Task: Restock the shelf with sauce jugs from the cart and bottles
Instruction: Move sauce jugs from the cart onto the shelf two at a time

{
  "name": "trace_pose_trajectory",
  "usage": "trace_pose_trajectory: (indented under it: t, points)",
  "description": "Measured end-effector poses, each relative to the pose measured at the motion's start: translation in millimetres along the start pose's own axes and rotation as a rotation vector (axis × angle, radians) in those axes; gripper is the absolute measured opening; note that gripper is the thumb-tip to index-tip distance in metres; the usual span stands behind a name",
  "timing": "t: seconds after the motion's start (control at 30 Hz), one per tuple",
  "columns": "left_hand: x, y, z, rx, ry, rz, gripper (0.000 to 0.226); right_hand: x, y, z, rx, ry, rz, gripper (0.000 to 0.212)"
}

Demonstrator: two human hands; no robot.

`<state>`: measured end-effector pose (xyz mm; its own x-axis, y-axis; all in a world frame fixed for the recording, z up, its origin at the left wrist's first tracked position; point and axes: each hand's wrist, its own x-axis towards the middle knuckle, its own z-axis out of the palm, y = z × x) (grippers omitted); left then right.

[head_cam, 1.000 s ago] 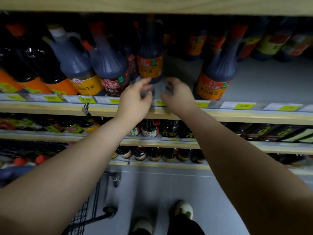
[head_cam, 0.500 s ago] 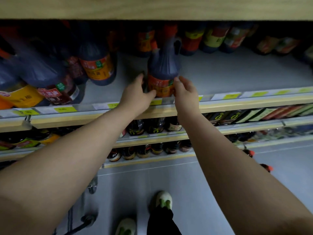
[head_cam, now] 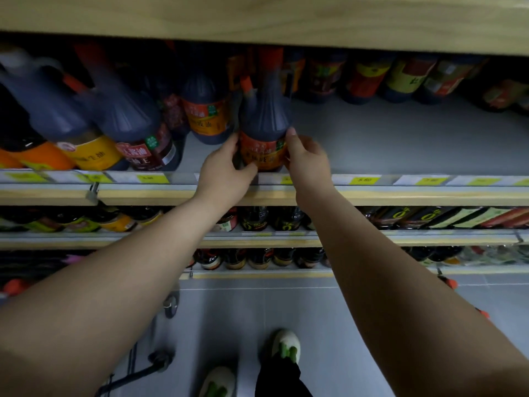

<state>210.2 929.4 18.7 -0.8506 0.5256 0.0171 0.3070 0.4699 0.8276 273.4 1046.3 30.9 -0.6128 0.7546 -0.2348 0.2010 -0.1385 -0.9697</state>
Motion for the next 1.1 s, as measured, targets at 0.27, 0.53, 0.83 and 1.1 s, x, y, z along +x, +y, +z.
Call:
trace_pose_trajectory:
  t: [0.27, 0.53, 0.83, 1.1]
  points:
    - [-10, -37, -43, 0.055, 0.114, -0.066, 0.070, -16, 0, 52, -0.044, -0.123, -0.032, 0.021]
    - [-25, -54, -72, 0.062, 0.142, -0.043, 0.061, -24, -1, 85, -0.081, -0.162, -0.068, 0.017]
    - [-65, -58, -100, 0.019, 0.106, -0.068, 0.039, -68, -4, 88, -0.317, -0.143, -0.195, 0.041]
    - [-140, -51, -144, -0.054, -0.031, 0.032, 0.025, -171, 9, 61, -0.351, -0.029, -0.205, 0.020]
